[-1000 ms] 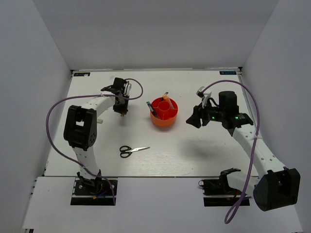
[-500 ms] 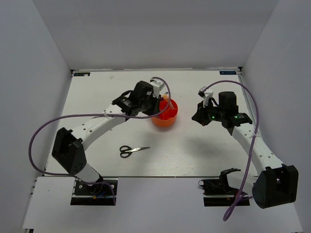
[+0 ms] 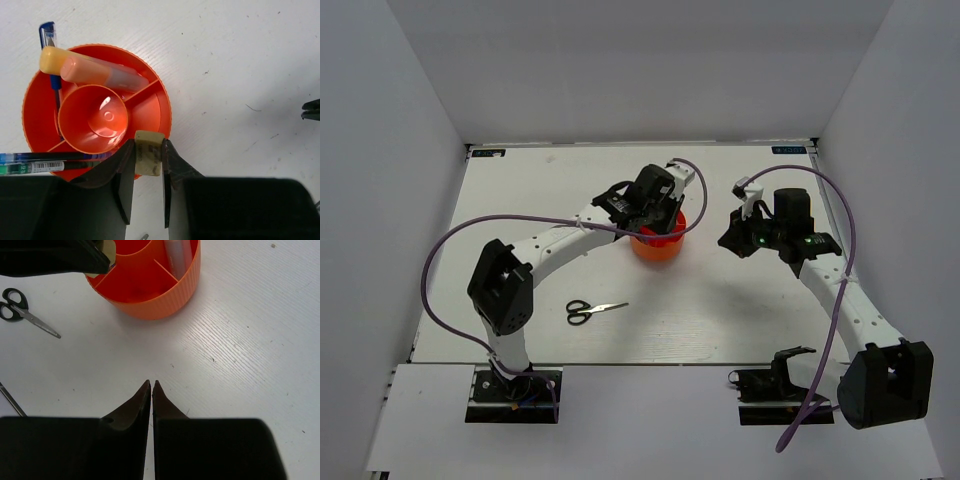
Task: Sort the stationery into containers
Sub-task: Place the stationery in the storage box.
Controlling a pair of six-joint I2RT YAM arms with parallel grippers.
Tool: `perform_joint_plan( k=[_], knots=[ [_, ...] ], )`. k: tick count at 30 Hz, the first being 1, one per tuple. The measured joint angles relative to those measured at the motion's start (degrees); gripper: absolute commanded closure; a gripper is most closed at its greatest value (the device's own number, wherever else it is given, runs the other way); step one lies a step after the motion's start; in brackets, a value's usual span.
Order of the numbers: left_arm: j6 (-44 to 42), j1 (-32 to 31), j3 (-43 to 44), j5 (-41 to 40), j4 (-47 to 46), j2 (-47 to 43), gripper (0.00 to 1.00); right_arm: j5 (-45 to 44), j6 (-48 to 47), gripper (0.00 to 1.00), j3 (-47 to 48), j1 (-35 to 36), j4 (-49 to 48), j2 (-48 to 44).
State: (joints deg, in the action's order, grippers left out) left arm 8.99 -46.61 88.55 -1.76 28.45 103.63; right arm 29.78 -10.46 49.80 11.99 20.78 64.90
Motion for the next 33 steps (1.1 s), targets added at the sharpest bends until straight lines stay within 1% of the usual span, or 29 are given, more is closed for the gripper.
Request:
perform_joint_plan(
  k=[13,15,19,20,24,33],
  knots=[
    [-1.4,-1.8,0.4,-1.6,-0.3,2.7,0.89,0.8,0.7,0.92,0.0,-0.5,0.0,0.0],
    [-1.7,-2.4,0.5,-2.5,-0.4,3.3,0.85,1.1,0.9,0.92,0.0,-0.7,0.0,0.0],
    [-2.4,-3.5,0.5,-4.8,-0.2,4.1,0.82,1.8,1.0,0.92,0.0,-1.1,0.0,0.0],
    [-2.5,-3.7,0.5,-5.5,-0.2,4.2,0.82,1.9,1.0,0.91,0.0,-1.1,0.0,0.0],
    [-3.3,-4.3,0.5,-8.3,-0.3,4.4,0.77,2.5,1.0,0.91,0.0,-1.5,0.0,0.0],
    [-6.3,-5.7,0.5,-15.0,-0.3,4.9,0.76,3.8,1.1,0.91,0.0,-1.9,0.0,0.0]
  ],
)
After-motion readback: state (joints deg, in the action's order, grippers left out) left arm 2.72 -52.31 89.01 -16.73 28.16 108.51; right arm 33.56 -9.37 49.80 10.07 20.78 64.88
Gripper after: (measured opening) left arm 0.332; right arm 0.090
